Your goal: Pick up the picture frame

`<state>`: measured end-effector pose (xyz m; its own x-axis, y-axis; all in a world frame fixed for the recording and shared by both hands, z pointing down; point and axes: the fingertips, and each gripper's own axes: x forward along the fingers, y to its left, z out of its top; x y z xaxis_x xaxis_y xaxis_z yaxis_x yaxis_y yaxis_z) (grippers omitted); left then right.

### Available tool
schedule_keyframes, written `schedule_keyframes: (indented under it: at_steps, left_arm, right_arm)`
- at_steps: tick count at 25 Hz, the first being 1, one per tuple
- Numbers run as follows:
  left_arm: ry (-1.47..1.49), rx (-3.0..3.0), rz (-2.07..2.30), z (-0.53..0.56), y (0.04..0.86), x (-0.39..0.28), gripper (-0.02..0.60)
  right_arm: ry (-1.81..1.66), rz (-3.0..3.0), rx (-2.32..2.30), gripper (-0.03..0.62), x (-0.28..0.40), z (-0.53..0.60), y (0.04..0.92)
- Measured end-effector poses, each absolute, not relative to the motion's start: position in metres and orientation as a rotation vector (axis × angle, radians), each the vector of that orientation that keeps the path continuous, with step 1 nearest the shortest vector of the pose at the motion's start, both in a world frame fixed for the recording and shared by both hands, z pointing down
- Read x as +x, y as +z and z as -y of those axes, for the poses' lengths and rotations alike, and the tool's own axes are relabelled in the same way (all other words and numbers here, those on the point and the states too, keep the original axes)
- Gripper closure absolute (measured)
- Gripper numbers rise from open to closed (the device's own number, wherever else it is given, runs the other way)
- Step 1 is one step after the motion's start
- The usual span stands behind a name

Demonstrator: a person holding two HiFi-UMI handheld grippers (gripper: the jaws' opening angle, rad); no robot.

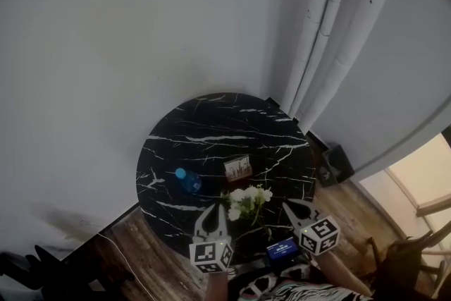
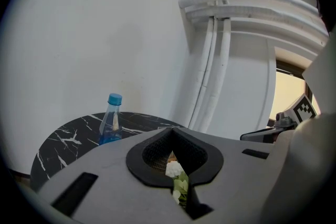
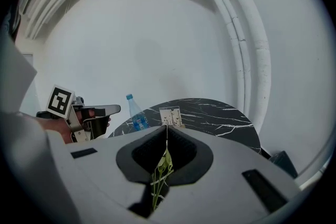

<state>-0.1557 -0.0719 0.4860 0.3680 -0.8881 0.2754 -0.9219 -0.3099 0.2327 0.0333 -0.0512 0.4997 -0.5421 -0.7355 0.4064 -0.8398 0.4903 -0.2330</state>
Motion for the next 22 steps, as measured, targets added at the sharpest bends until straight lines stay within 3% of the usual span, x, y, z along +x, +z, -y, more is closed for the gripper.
schedule_keyframes:
  at_steps: [22]
  left_arm:
    - [0.196,2.258,1.57,0.091,0.512,-0.159,0.568]
  right_arm:
    - [0.593,2.543,1.209,0.574,0.018,0.076,0.523]
